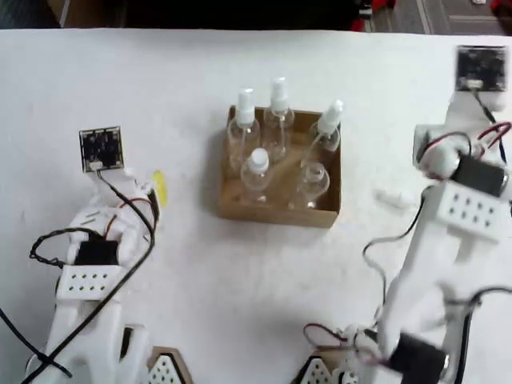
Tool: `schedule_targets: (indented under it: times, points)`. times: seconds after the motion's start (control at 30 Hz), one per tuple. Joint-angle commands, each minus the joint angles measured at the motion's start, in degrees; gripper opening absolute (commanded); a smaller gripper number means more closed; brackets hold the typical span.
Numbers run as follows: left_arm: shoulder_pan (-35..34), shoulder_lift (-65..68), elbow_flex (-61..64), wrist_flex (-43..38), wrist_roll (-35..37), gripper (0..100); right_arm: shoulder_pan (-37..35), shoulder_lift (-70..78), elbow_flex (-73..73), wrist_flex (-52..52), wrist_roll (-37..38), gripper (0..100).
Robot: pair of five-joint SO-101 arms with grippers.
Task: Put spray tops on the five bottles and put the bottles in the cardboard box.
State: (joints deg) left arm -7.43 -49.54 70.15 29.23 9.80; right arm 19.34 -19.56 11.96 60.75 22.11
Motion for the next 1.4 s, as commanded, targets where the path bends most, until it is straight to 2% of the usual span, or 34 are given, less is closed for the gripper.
schedule_targets:
  times: [0.0,0.13,0.23,0.7,0.87,1.13,1.37]
  points:
    - [0.48,-0.84,-0.44,-0.88,-0.53,15,1.36,9.63,-4.75,8.57,20.66,15.8]
    - [0.4,-0.92,-0.44,-0.88,-0.53,15,1.27,18.33,-4.66,12.09,40.18,15.6]
    - [0.4,-0.92,-0.44,-0.88,-0.53,15,1.27,24.48,-4.92,11.91,46.07,15.6]
    - [0.75,-0.92,-0.44,-0.97,-0.53,15,-0.57,32.31,-6.33,2.86,46.86,15.8]
    - [0.75,-0.92,-0.44,-1.05,-0.53,15,-1.36,35.12,-6.24,2.59,53.98,15.6]
    - [0.75,-0.92,-0.44,-1.32,-0.53,15,-1.63,38.64,-6.42,-0.4,54.59,15.4]
    - [0.57,-0.92,-0.53,-1.32,-0.62,15,-1.27,38.64,-6.42,-2.15,54.86,3.5]
